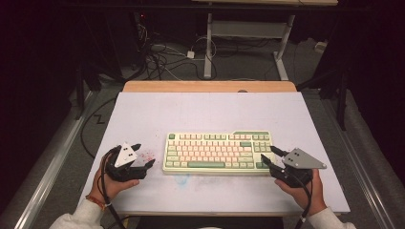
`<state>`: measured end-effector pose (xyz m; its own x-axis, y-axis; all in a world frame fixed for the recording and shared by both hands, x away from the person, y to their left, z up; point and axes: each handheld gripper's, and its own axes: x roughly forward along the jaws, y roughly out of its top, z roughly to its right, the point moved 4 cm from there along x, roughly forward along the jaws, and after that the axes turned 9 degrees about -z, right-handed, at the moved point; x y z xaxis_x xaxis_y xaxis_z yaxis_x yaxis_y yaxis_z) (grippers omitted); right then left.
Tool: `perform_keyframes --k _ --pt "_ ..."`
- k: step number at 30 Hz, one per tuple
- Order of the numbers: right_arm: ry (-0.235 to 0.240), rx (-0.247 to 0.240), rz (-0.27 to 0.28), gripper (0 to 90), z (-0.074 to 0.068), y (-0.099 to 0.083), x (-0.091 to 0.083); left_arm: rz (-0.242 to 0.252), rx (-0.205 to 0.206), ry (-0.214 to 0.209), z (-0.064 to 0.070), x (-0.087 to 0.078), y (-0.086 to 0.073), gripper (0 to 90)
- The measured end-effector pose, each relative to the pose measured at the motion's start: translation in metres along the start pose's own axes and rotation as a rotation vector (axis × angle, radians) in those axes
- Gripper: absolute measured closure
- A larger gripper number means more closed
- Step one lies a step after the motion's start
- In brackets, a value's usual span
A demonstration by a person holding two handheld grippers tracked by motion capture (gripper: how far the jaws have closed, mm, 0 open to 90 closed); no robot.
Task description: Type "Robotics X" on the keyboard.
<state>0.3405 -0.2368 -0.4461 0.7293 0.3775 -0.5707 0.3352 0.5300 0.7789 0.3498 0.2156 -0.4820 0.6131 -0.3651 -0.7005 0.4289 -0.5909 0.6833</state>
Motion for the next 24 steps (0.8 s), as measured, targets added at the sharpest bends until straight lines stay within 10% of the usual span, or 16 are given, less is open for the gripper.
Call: perform_keyframes --k 7,24 --pt "0.115 -0.055 -0.072 90.0 -0.013 0.011 0.02 -0.005 0.003 -0.011 0.002 0.003 0.005 21.1" --pt "0.174 -0.123 -0.225 90.0 -0.023 0.01 0.062 -0.041 0.009 -0.07 0.009 0.012 0.015 25.9"
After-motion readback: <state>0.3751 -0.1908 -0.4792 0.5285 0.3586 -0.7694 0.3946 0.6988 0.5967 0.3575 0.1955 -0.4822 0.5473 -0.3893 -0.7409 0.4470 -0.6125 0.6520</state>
